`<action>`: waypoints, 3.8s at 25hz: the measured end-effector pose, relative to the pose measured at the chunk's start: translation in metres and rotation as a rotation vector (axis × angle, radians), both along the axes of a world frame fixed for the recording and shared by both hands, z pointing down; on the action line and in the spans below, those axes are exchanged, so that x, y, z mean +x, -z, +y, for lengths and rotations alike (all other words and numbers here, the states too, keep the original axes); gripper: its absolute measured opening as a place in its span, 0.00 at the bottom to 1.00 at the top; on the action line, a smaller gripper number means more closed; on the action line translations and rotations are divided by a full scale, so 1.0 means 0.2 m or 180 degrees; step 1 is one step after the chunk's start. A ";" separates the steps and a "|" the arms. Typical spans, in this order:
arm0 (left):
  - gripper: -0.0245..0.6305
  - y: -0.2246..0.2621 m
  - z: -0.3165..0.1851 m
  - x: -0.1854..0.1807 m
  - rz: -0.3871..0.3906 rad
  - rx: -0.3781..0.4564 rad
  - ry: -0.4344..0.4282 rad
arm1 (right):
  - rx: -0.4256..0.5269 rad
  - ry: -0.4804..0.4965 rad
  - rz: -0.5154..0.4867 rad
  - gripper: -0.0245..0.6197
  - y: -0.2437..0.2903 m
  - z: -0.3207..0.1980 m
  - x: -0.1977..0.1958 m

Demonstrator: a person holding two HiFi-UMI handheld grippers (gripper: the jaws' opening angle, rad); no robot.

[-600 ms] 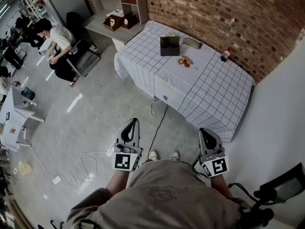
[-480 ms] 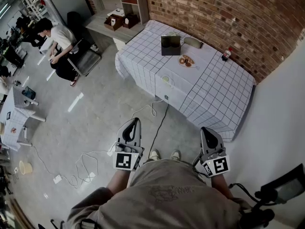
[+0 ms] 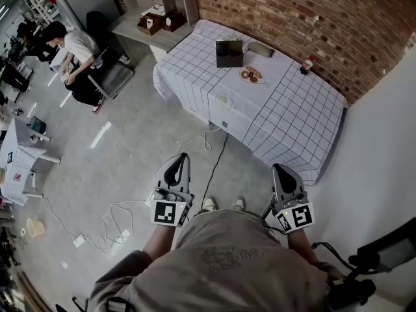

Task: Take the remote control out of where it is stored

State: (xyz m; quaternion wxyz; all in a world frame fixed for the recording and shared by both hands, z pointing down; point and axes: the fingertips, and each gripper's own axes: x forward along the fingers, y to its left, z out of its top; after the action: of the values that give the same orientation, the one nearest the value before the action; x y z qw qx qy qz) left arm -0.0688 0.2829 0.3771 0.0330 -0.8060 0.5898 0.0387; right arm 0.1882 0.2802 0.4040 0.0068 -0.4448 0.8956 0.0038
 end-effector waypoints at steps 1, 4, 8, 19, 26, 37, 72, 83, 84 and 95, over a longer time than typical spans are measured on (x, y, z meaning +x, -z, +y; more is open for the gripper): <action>0.05 0.00 0.00 0.01 -0.0006 -0.0006 -0.0007 | -0.0004 -0.0002 -0.0010 0.06 0.00 0.00 0.00; 0.05 -0.01 -0.02 0.01 -0.0013 -0.0040 -0.0029 | -0.0015 -0.0035 -0.0032 0.06 0.00 -0.01 0.02; 0.05 -0.04 -0.05 0.01 -0.0053 -0.0127 -0.0036 | 0.0013 -0.0095 -0.0050 0.06 0.00 -0.04 0.04; 0.05 -0.06 -0.16 0.03 -0.0157 -0.0167 -0.0089 | 0.0179 -0.0194 -0.0010 0.06 0.05 -0.16 0.06; 0.05 -0.08 -0.18 0.01 -0.0120 -0.0235 -0.0049 | 0.0094 -0.0197 -0.0018 0.06 0.03 -0.18 0.07; 0.05 -0.14 -0.23 0.05 -0.0114 -0.0294 0.0014 | 0.0038 -0.0164 0.0007 0.06 -0.05 -0.25 0.12; 0.06 -0.36 -0.54 0.34 0.0156 -0.0703 0.0171 | 0.0108 -0.0121 0.0186 0.06 -0.23 -0.68 0.53; 0.05 -0.46 -0.99 0.01 0.0133 -0.0754 0.0151 | 0.0106 -0.0045 0.0336 0.06 -0.28 -1.04 0.24; 0.06 -0.44 -1.04 -0.02 0.0110 -0.0733 0.0143 | 0.0103 -0.0035 0.0336 0.06 -0.27 -1.08 0.20; 0.05 -0.39 -1.48 -0.28 -0.0180 -0.0628 0.0138 | 0.0189 0.0042 0.0497 0.06 -0.22 -1.49 -0.12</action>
State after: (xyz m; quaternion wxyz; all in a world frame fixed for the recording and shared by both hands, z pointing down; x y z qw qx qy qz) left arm -0.1242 -0.0130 0.4555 -0.0291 -0.7931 0.6069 -0.0431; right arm 0.1645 -0.0172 0.4479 -0.0499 -0.4368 0.8958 0.0650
